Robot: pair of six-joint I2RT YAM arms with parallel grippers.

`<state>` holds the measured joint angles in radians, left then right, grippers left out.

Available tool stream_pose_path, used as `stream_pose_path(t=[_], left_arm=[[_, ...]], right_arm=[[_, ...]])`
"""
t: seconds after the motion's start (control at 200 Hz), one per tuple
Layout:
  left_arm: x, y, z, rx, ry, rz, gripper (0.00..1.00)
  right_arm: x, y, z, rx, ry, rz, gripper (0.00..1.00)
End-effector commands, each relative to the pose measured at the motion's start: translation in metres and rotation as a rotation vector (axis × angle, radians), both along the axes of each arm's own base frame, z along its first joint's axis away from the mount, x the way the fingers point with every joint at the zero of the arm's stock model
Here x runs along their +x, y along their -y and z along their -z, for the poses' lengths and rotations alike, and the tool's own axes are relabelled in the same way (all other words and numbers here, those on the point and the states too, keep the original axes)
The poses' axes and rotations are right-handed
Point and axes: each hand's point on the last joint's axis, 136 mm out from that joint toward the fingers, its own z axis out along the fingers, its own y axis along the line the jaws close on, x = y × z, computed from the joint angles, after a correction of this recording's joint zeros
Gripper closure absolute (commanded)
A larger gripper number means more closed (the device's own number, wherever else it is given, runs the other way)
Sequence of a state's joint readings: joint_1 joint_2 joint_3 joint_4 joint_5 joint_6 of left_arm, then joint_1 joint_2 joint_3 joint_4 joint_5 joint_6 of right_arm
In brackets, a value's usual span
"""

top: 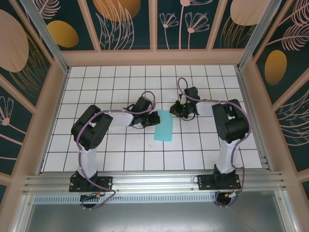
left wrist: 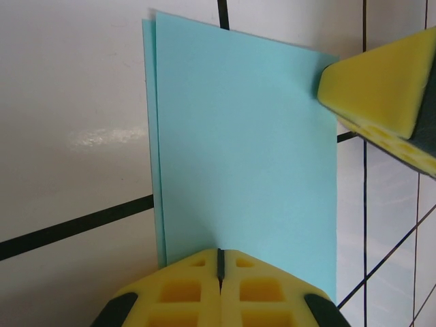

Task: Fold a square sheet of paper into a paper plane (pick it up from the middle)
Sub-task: Fold the square sheet of paper in half at the center of the table.

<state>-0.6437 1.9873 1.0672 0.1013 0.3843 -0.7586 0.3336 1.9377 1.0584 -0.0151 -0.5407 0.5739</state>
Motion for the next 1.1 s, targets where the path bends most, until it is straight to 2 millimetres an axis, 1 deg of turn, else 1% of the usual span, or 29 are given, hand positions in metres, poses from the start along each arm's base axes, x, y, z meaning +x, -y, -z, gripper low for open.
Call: stream_pose_path(t=[0.0, 0.07, 0.315, 0.475, 0.535, 0.585, 0.626, 0.776, 0.831, 0.881, 0.936, 0.981, 1.096], left_arm=[[-0.031, -0.035, 0.056, 0.197, -0.126, -0.009, 1.00], [-0.031, -0.036, 0.056, 0.197, -0.126, -0.008, 1.00], [-0.029, -0.034, 0.054, 0.194, -0.120, -0.008, 1.00], [-0.029, -0.034, 0.054, 0.191, -0.122, -0.007, 1.00], [-0.029, -0.034, 0.054, 0.191, -0.122, -0.007, 1.00], [-0.030, -0.034, 0.054, 0.194, -0.122, -0.005, 1.00], [-0.030, -0.034, 0.055, 0.195, -0.123, -0.004, 1.00], [-0.030, -0.035, 0.054, 0.194, -0.121, -0.009, 1.00], [-0.030, -0.034, 0.053, 0.192, -0.120, -0.008, 1.00], [-0.029, -0.035, 0.052, 0.191, -0.117, -0.010, 1.00], [-0.028, -0.034, 0.051, 0.189, -0.116, -0.012, 1.00], [-0.027, -0.033, 0.050, 0.187, -0.114, -0.013, 1.00], [-0.026, -0.031, 0.048, 0.180, -0.111, -0.013, 1.00]], right_arm=[[0.015, -0.003, -0.036, 0.029, 0.078, -0.014, 0.88], [0.017, -0.001, -0.033, 0.031, 0.074, -0.009, 0.88], [0.013, 0.002, 0.005, 0.012, -0.006, -0.004, 0.87], [0.009, 0.009, 0.025, -0.031, -0.043, 0.014, 0.88], [0.010, 0.012, 0.028, -0.048, -0.047, 0.022, 0.88], [0.012, 0.013, 0.025, -0.046, -0.043, 0.024, 0.88], [0.014, 0.012, 0.017, -0.041, -0.027, 0.021, 0.88], [0.022, 0.007, -0.028, -0.005, 0.057, 0.002, 0.87], [0.020, 0.004, -0.043, 0.018, 0.077, -0.010, 0.87], [0.017, 0.002, -0.052, 0.028, 0.092, -0.014, 0.87], [0.011, 0.002, -0.057, 0.040, 0.100, -0.015, 0.86], [0.004, 0.000, -0.058, 0.055, 0.095, -0.020, 0.87], [-0.006, 0.000, -0.047, 0.046, 0.071, -0.011, 0.87]])
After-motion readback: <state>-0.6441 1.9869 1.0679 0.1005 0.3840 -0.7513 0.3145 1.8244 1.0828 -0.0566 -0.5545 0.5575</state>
